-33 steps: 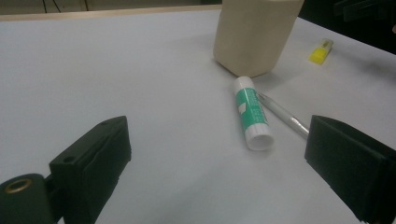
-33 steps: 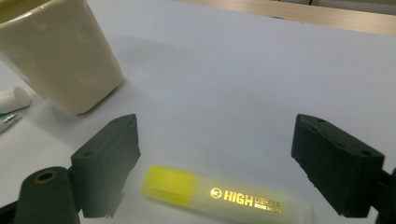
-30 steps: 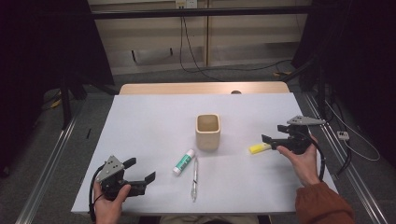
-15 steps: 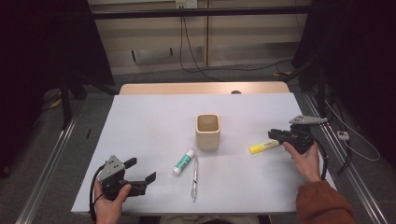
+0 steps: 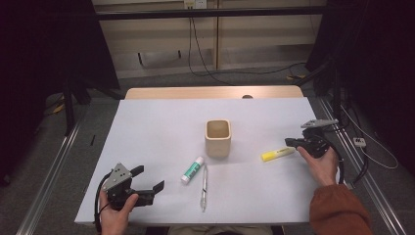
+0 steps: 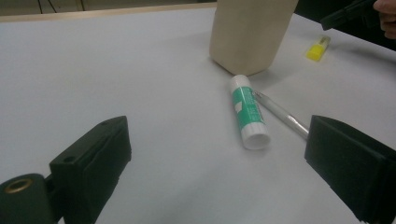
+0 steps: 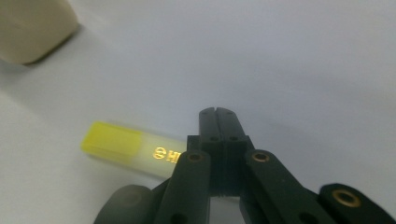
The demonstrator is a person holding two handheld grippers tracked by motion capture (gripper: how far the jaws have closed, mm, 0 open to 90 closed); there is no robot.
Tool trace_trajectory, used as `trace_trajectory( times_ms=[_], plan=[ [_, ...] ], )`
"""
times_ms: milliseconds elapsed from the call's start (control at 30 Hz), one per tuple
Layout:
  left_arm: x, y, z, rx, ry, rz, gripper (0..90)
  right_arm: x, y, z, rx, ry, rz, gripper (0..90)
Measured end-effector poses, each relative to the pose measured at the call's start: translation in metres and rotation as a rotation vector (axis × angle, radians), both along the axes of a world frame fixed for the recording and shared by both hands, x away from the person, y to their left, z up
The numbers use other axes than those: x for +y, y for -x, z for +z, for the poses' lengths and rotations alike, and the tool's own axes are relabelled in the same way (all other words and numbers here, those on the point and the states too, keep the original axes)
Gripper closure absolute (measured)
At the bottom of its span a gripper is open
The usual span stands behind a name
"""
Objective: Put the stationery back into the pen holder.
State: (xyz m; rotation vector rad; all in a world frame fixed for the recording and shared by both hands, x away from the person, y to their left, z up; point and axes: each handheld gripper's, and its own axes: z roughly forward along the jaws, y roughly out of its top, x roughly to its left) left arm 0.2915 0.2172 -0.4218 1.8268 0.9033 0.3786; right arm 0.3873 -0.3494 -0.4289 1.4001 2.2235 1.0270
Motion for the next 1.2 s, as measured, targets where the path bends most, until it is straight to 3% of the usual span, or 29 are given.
trace_trajectory(
  times_ms=[100,467,600,700,867,1033,1200],
  plan=[
    [0.000,0.000,0.000,-0.001,-0.001,-0.001,7.0,0.001,-0.006,-0.002,0.011,0.054,-0.007,90.0],
    [-0.001,0.000,-0.001,0.003,-0.008,-0.006,7.1,-0.002,-0.020,-0.013,0.064,0.075,-0.004,90.0],
    [-0.001,-0.001,-0.001,0.004,-0.006,-0.004,7.2,0.003,-0.026,-0.016,0.124,0.120,0.004,90.0],
    [-0.001,-0.001,0.000,0.003,-0.004,-0.002,7.1,0.002,-0.028,-0.017,0.136,0.112,0.007,90.0],
    [-0.001,0.000,0.000,0.002,-0.003,-0.004,7.1,-0.001,-0.027,-0.018,0.129,0.097,0.025,90.0],
    [0.000,-0.001,0.000,0.002,-0.001,-0.003,7.2,0.005,-0.025,-0.016,0.119,0.150,0.032,90.0],
    [0.000,0.000,0.000,0.002,0.002,-0.003,7.2,0.004,-0.021,-0.015,0.138,0.140,0.021,90.0]
  ],
)
